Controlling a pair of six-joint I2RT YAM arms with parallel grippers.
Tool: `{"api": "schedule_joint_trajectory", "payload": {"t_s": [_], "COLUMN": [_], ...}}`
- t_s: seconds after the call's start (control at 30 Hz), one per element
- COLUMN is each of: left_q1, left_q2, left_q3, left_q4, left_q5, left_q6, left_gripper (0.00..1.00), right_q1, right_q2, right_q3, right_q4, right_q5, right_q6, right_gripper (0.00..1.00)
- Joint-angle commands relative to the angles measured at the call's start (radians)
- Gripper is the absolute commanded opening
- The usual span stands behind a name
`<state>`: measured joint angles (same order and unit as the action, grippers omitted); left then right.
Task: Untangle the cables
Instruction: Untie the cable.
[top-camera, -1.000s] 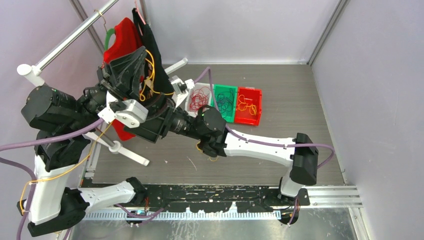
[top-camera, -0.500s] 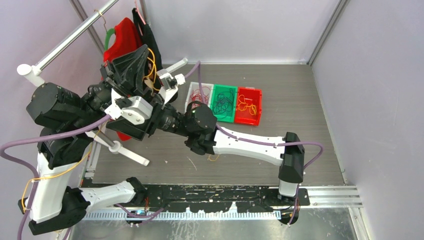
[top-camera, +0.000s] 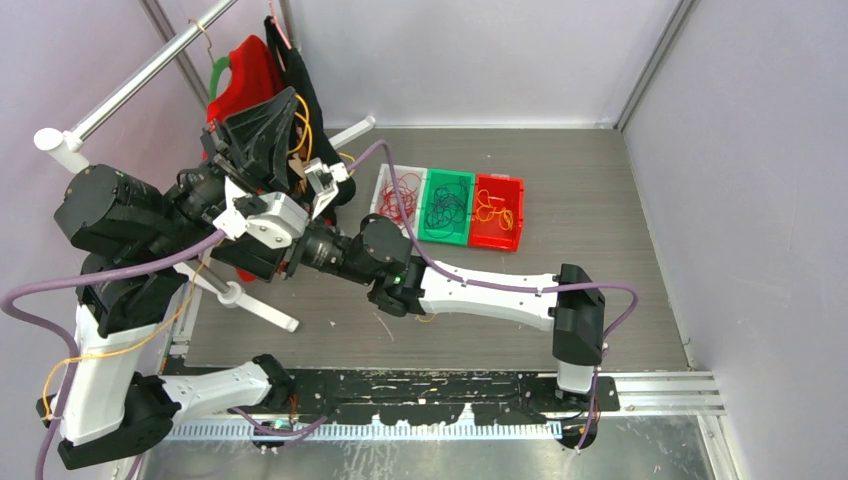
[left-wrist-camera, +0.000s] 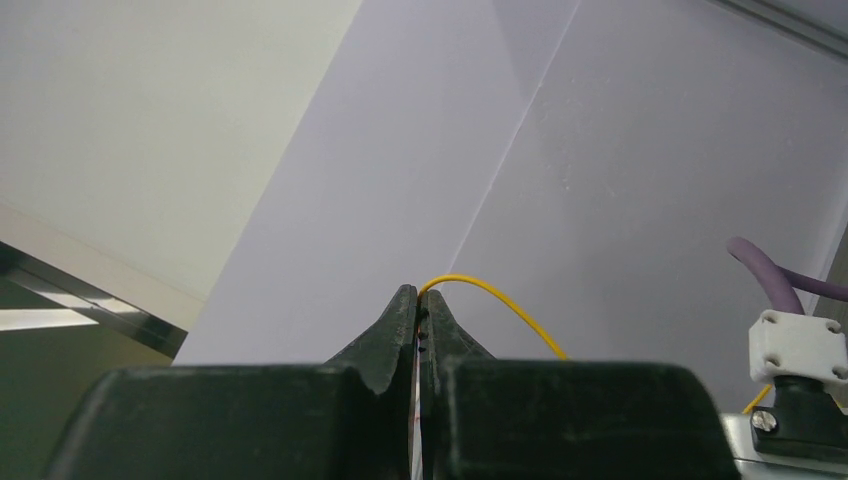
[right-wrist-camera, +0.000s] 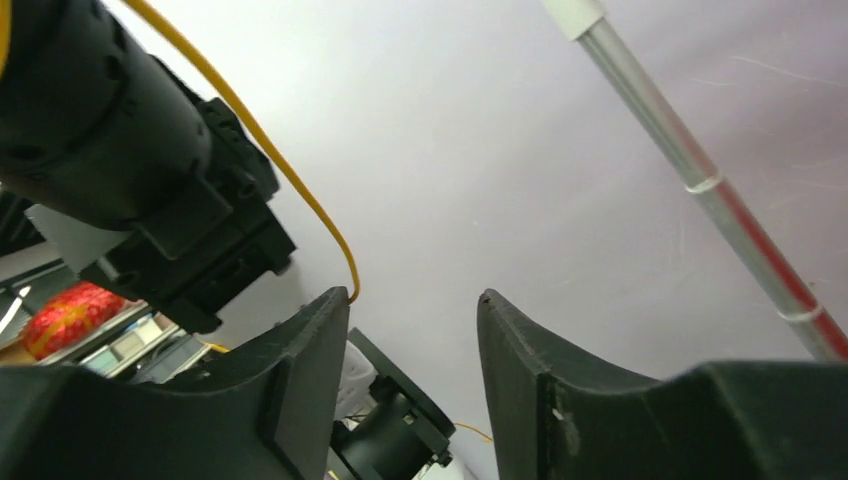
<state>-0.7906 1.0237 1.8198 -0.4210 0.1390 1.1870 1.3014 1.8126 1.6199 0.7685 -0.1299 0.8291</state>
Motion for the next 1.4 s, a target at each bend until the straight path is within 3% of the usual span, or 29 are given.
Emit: {"api": "schedule_joint_trajectory", "payload": {"t_s": [0.0,0.1,0.53,0.63,0.87,0.93,1.17,1.37], "left_q1": [0.001,0.001,0.001,0.001,0.001,0.001,0.002,0.001], "left_q2": [0.000,-0.005,-0.019,-0.015,-0.015,-0.017,-0.023,-0.024], "left_q3": [0.020,0.011,-0.016,-0.017,-0.014,-0.019,-0.057,-0.050], "left_q4": [0.054,0.054,0.059,0.063,0.061,0.047,-0.014,-0.202], "left_q5": [0.000,-0.004,-0.017,-0.016,-0.021,-0.032,-0.140,-0.088], "left_q6": [0.007,0.012,0.022,0.024,0.028,0.051,0.122,0.007], "left_gripper": [0.00,0.00,0.00,0.00,0.00,0.00,0.00,0.00], "right_q1": [0.002,0.004,0.007,0.008,-0.004,-0.032,-0.277,-0.408], "right_q2": [-0.062,-0.048,-0.035,-0.033,-0.062,-0.111,-0.475,-0.716], "right_q3": [-0.027,-0.046,-0.020,-0.014,-0.051,-0.100,-0.390,-0.481], "right_q4": [0.049,0.200,0.250,0.220,0.200,0.181,-0.136,-0.522], "right_q5": [0.082,0.000,-0.045,-0.031,0.003,0.016,0.106,0.254], "right_q6": [-0.008,0.029,0.069,0.063,0.052,0.030,-0.043,-0.226], "right_gripper": [0.58,0.62,0.57,0.45,0.03,0.01,0.01,0.01]}}
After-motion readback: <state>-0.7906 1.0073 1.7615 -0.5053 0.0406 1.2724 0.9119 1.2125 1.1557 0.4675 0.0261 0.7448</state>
